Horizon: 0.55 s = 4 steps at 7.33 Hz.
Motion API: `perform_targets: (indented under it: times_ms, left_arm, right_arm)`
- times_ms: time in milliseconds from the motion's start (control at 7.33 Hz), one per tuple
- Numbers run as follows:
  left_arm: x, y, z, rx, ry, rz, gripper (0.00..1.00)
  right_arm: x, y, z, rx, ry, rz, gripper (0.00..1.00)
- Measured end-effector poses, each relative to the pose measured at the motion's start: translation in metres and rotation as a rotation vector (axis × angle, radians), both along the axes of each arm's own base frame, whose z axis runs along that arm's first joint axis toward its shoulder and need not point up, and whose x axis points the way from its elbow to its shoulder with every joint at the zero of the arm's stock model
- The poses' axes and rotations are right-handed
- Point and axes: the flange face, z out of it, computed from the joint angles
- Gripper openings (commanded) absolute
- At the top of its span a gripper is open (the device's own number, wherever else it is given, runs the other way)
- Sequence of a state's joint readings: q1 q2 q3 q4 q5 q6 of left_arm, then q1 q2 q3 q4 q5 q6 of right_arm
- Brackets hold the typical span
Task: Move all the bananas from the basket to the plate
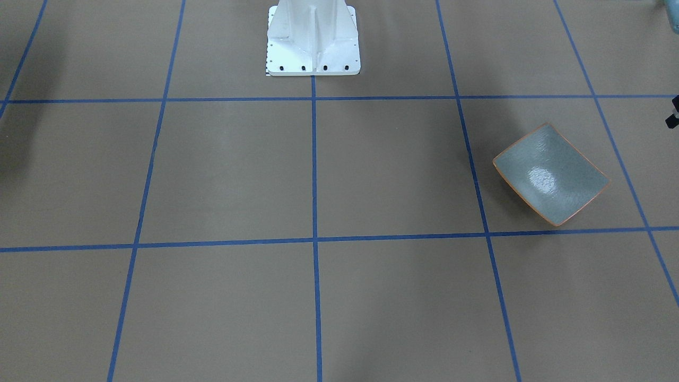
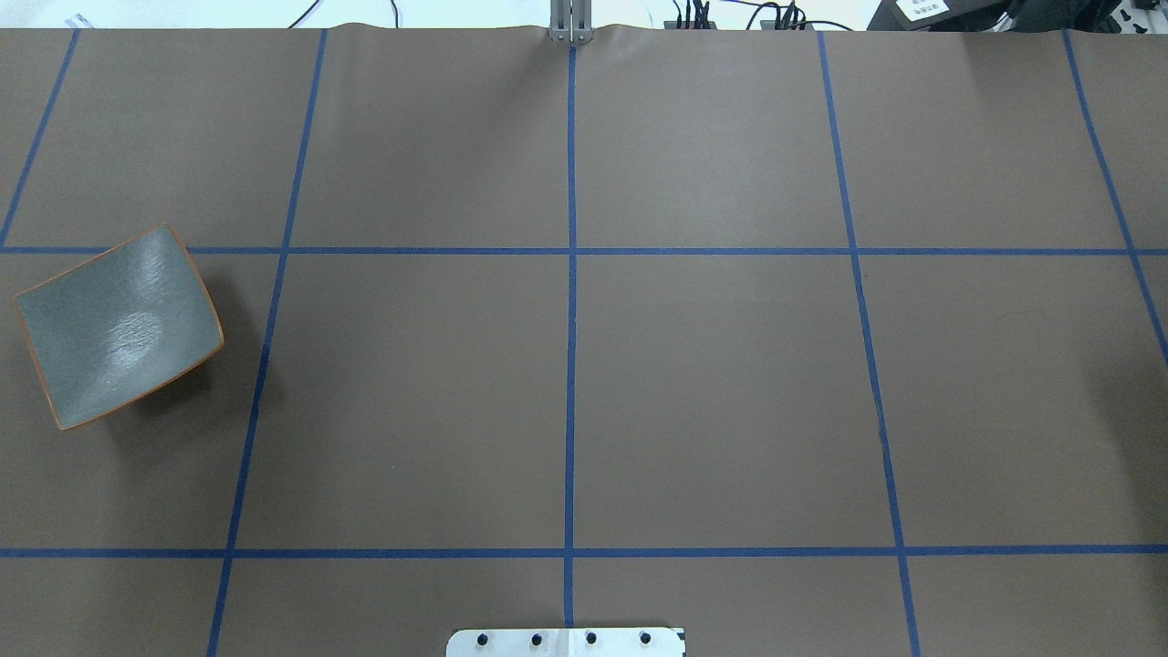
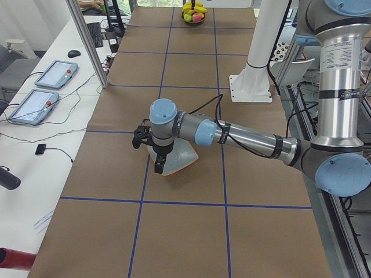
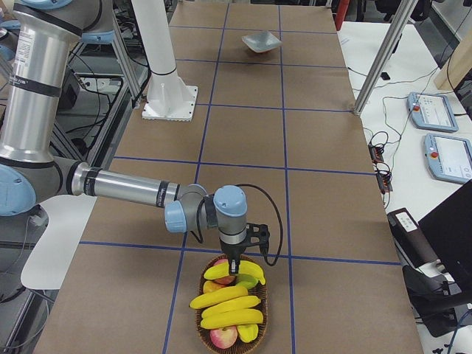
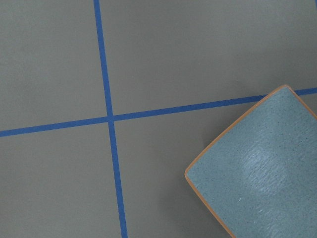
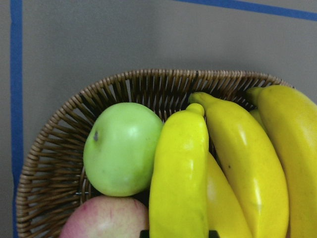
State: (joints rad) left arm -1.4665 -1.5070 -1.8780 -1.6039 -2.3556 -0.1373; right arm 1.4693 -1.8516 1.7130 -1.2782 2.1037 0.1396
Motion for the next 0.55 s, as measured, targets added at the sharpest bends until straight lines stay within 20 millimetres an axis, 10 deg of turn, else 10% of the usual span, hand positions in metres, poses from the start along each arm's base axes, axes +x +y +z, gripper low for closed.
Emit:
perform_targets:
  times_ms: [545]
  left_arm:
    - [0.029, -0.021, -0.04, -0.016, 0.122, -0.014, 0.99]
  right_arm:
    - [-0.021, -0.062, -0.103, 0.072, -0.156, 0.075, 0.0]
